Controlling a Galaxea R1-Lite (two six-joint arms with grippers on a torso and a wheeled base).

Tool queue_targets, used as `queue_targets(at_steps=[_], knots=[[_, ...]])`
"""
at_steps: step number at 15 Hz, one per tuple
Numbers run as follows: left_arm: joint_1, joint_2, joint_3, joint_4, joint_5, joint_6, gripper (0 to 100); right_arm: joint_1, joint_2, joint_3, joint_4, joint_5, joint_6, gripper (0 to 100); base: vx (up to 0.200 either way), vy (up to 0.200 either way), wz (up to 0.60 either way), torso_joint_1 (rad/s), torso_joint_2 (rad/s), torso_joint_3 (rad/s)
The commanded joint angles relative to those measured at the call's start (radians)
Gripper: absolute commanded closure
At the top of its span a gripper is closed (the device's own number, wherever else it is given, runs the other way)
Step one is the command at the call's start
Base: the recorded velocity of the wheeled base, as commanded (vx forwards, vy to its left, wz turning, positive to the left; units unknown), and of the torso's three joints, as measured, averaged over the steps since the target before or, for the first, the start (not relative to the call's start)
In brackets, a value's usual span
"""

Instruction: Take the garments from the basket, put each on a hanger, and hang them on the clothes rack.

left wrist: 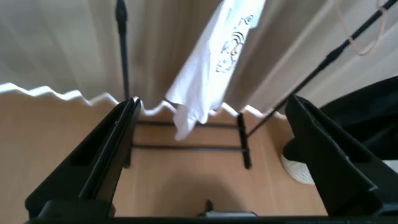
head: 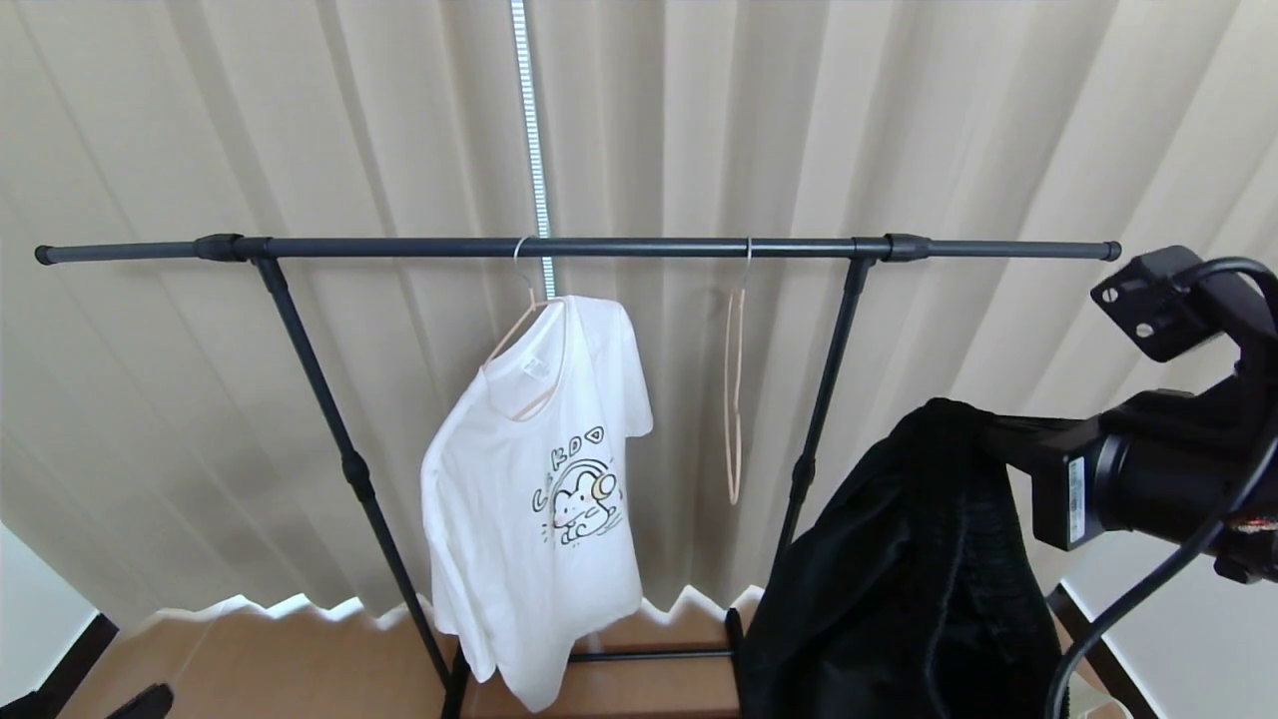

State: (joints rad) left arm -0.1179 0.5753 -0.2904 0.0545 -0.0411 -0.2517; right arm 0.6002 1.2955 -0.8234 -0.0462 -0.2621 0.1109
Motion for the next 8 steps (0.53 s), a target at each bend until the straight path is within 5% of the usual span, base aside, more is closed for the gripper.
queue_targets(at_steps=[1, 4, 8], knots=[[-0.233, 0.325, -0.185, 0.004, -0.003, -0.106, 0, 0.001, 0.053, -0.111, 0.068, -0.002, 0.084, 100, 0.0, 0.0, 0.0, 0.0, 0.0, 0.0], [-0.522, 0.543, -0.256, -0.001, -0.005, -0.222, 0, 0.024, 0.126, -0.154, 0.045, -0.002, 0.208, 100, 0.0, 0.0, 0.0, 0.0, 0.0, 0.0], [-0.73, 0.83, -0.398, -0.012, 0.0, -0.293, 0, 0.064, 0.254, -0.158, -0.113, -0.094, 0.27, 100, 0.0, 0.0, 0.0, 0.0, 0.0, 0.0]])
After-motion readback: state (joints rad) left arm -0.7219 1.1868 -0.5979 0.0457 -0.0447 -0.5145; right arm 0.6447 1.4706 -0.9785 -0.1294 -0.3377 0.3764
